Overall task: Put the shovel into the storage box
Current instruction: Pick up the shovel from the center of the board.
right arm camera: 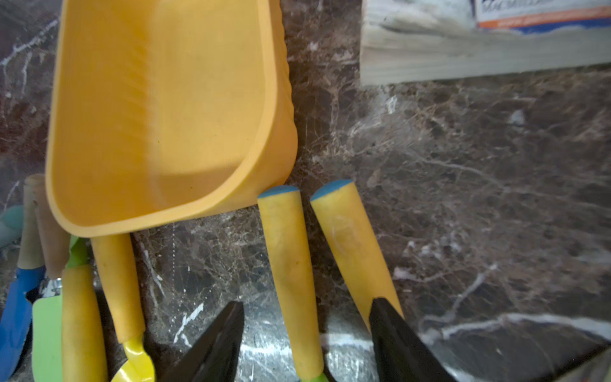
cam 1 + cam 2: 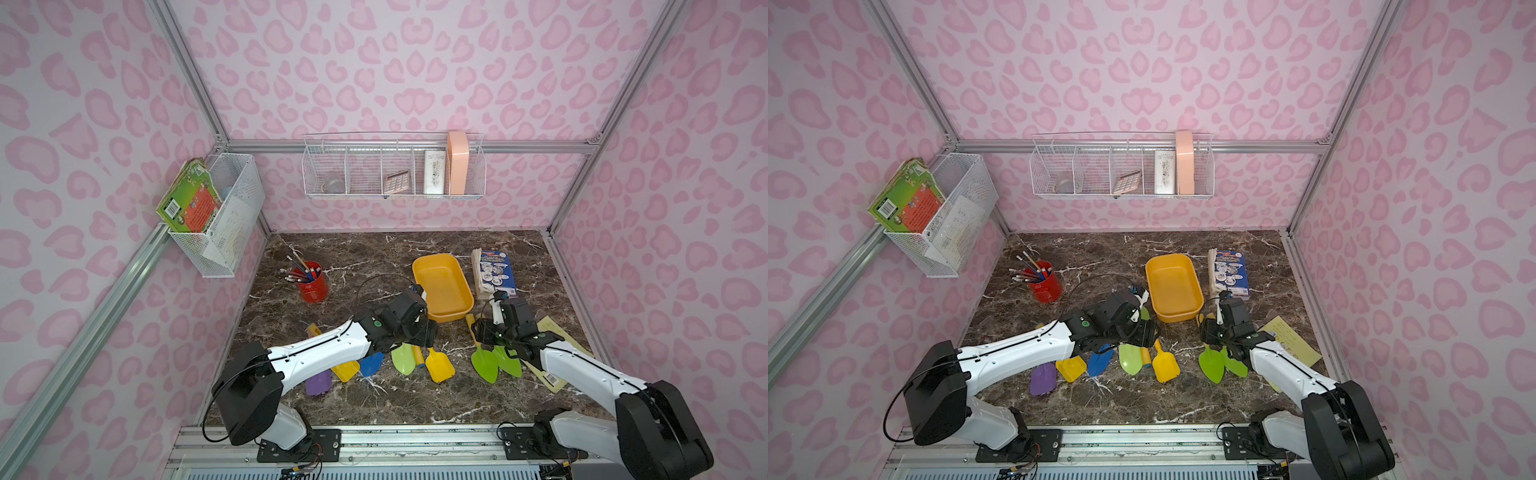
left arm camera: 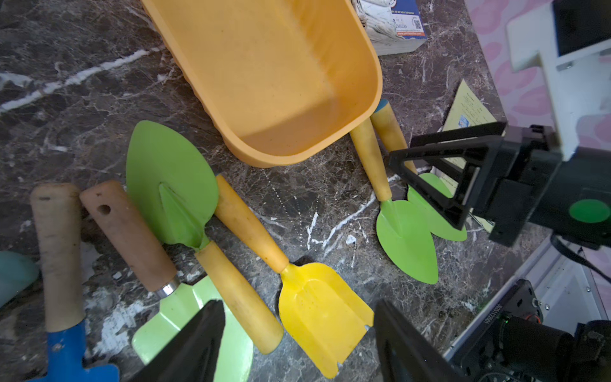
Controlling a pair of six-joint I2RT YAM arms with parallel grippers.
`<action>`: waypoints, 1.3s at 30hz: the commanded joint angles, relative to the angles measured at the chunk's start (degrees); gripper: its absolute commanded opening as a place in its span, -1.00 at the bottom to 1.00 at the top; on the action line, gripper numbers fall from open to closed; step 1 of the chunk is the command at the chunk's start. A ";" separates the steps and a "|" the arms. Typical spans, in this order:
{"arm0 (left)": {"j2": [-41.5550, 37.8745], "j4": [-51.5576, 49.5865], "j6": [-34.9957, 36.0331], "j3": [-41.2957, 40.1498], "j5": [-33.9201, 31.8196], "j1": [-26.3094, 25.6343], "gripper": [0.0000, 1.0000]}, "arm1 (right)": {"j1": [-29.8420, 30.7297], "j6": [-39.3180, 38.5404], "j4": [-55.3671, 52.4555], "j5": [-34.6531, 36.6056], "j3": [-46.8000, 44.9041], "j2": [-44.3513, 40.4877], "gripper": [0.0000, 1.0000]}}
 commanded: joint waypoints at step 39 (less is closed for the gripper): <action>-3.02 -1.15 -0.68 -2.07 -3.81 -0.01 0.53 | 8.93 3.38 -2.14 9.59 1.35 9.35 -0.26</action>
